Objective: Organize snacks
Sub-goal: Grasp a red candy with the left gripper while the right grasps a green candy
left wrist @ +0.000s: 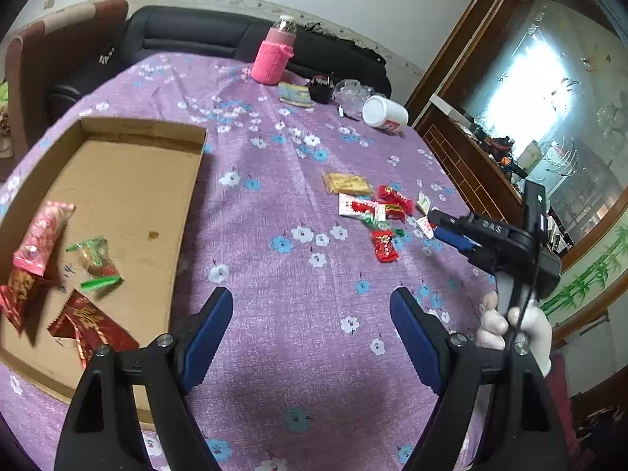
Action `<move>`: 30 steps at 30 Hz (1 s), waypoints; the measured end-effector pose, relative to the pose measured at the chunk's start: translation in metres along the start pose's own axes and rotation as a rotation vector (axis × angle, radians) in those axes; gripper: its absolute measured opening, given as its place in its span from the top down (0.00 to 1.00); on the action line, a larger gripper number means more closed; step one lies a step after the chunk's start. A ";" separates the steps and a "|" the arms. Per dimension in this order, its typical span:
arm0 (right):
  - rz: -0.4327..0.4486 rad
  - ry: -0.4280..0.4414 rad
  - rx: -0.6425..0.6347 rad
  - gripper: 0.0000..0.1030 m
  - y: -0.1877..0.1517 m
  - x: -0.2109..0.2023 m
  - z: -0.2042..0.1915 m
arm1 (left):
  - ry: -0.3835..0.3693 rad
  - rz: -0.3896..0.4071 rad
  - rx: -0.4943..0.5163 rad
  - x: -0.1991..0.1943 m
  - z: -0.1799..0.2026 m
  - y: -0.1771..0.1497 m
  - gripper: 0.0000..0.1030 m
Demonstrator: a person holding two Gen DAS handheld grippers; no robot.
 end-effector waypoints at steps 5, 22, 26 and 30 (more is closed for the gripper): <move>-0.083 0.025 -0.065 0.61 -0.005 0.033 -0.018 | -0.002 -0.020 0.013 0.007 0.002 -0.001 0.21; -0.109 0.212 -0.220 0.61 -0.022 0.022 -0.067 | -0.021 -0.039 0.024 0.017 0.000 -0.006 0.21; -0.041 0.042 -0.208 0.50 0.002 0.022 -0.040 | -0.033 -0.062 0.052 0.025 0.009 -0.012 0.21; -0.078 0.046 -0.187 0.50 0.005 0.051 -0.029 | -0.035 -0.077 0.091 0.027 0.019 -0.019 0.21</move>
Point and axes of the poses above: each gripper's, at about its wrist camera, not at the fingertips, and x roughly the way its jaws point, z to its right, y to its top, the point moved 6 cm from there along x, roughly the way its jaws point, and after that the axes turned 7 degrees about -x, right-handed, at the moved point
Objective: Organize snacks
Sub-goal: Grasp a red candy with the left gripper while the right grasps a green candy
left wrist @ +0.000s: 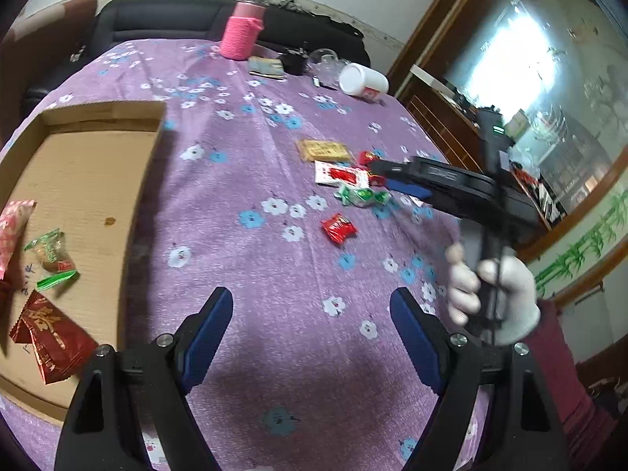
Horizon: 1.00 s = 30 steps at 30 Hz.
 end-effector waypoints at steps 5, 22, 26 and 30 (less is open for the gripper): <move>-0.078 0.171 0.010 0.50 -0.011 0.015 -0.015 | 0.010 0.005 0.030 0.001 0.005 0.001 0.21; -0.057 -0.065 -0.145 0.81 -0.019 0.021 -0.025 | 0.059 -0.013 0.168 0.034 0.032 0.016 0.21; -0.011 -0.057 -0.094 0.81 -0.024 -0.005 -0.011 | 0.056 -0.033 0.217 0.060 0.043 0.021 0.23; 0.016 -0.040 -0.058 0.81 -0.026 -0.018 0.000 | 0.049 -0.050 0.264 0.087 0.053 0.028 0.35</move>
Point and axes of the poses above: each gripper's, at about its wrist camera, not at the fingertips, and x roughly the way its jaws point, z to its right, y to its top, the point moved 6 cm from there along x, roughly the way its jaws point, and after that the axes turned 7 degrees about -x, right-handed, at the moved point
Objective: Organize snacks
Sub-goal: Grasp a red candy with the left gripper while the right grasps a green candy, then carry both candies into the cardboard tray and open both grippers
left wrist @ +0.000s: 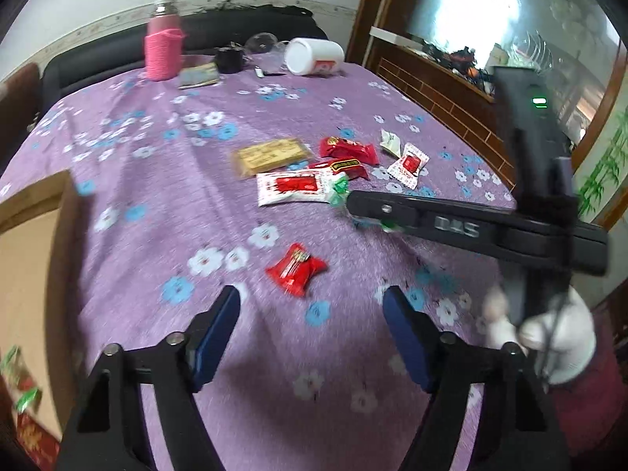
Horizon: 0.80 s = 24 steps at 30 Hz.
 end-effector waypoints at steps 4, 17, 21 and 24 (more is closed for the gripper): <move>0.019 0.019 0.033 0.81 -0.002 -0.003 0.008 | 0.009 -0.019 0.039 0.020 0.005 0.007 0.54; 0.034 0.064 0.082 0.81 -0.005 -0.002 0.019 | 0.055 -0.043 0.090 0.048 0.003 0.011 0.75; 0.035 0.065 0.086 0.81 -0.005 -0.001 0.021 | 0.059 -0.038 0.073 0.047 -0.001 0.012 0.85; 0.042 0.066 0.092 0.81 -0.005 -0.003 0.023 | 0.066 -0.027 0.056 0.044 -0.003 0.011 0.85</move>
Point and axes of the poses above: each gripper's, at about its wrist camera, not at the fingertips, and x roughly the way its jaws point, z to its right, y to its top, the point moved 6 cm from there along x, roughly the way its jaws point, and after that the axes turned 7 degrees about -x, right-handed, at the moved point
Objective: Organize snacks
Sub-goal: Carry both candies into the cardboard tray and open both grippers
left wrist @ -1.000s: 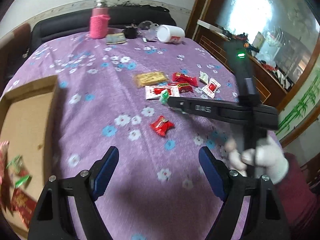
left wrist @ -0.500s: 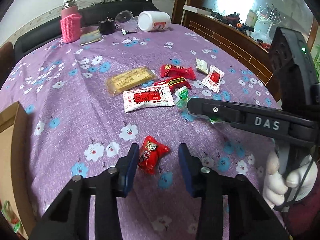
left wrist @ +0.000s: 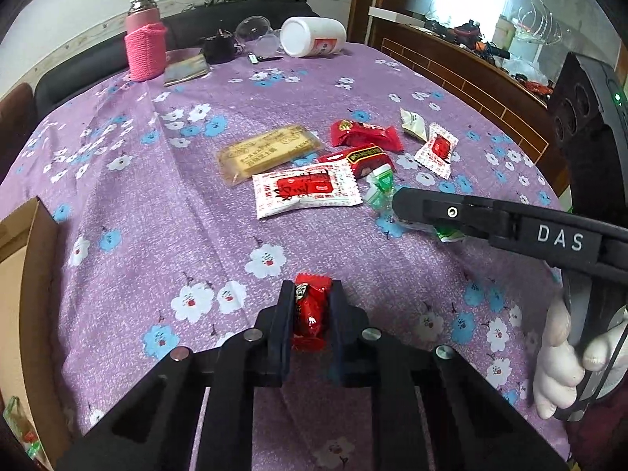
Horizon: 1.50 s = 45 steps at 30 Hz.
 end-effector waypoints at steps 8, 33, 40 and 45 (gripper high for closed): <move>0.020 0.014 0.019 0.81 0.001 -0.004 -0.001 | -0.040 0.067 -0.089 -0.047 -0.015 0.000 0.85; -0.236 0.295 -0.321 0.79 -0.026 0.100 -0.302 | 0.186 0.106 -0.587 -0.128 -0.290 -0.038 0.84; -0.287 0.234 -0.375 0.78 -0.045 0.137 -0.321 | 0.161 0.115 -0.622 -0.126 -0.301 -0.038 0.78; -0.264 0.205 -0.406 0.78 -0.045 0.130 -0.320 | 0.147 0.161 -0.622 -0.144 -0.296 -0.037 0.52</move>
Point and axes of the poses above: each gripper's, at about its wrist camera, not at the fingertips, and x roughly the way its jaws point, z to its right, y to its top, the point moved 6 cm from there along x, roughly the way its jaws point, and after that the axes turned 7 degrees about -x, right-handed, at the moved point
